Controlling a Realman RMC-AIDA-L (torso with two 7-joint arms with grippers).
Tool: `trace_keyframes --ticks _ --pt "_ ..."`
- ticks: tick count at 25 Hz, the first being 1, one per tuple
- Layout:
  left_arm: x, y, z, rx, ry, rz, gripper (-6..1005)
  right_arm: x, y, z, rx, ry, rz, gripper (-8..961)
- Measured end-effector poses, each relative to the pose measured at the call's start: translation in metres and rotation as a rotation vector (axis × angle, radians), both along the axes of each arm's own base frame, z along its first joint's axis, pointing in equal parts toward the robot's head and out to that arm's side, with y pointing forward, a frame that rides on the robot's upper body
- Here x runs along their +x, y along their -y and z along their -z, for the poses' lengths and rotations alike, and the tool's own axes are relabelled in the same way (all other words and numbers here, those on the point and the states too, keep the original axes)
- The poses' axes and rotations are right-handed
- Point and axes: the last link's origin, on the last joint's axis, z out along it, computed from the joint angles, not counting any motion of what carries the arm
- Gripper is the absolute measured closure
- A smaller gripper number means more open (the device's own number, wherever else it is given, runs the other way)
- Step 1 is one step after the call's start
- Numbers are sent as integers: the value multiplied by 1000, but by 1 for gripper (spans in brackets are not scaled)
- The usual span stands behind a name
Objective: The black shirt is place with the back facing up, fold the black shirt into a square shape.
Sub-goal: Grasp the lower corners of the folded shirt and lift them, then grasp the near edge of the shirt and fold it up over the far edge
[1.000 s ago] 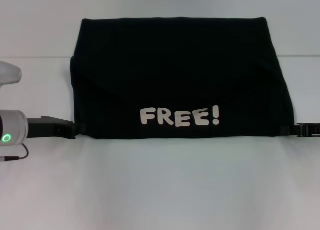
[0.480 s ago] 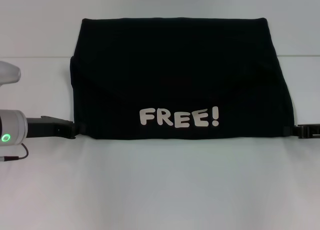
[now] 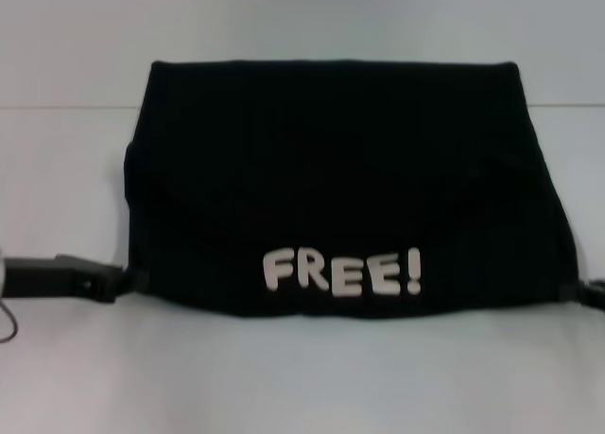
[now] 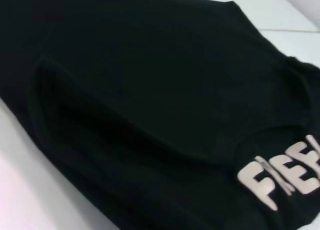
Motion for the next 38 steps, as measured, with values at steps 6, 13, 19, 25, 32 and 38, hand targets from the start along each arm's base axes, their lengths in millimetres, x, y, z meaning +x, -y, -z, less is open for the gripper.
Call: trace_keyframes --ticks 6,13,19,25,32,38 --pt "-1 31 -7 -89 89 31 992 10 45 -10 -53 -52 -59 934" --pt "-2 77 -13 -218 197 80 993 22 88 -18 -91 -94 -90 937" --pt "-4 110 -16 -272 269 91 992 27 119 -19 -120 -125 -120 938" --pt "-9 119 -14 -269 290 66 992 29 135 -19 -133 -152 -107 937" --pt "2 92 -20 -235 287 104 992 17 105 -27 -68 -162 -163 937" --pt "17 26 -29 -144 238 93 993 0 55 -38 17 -133 -210 937"
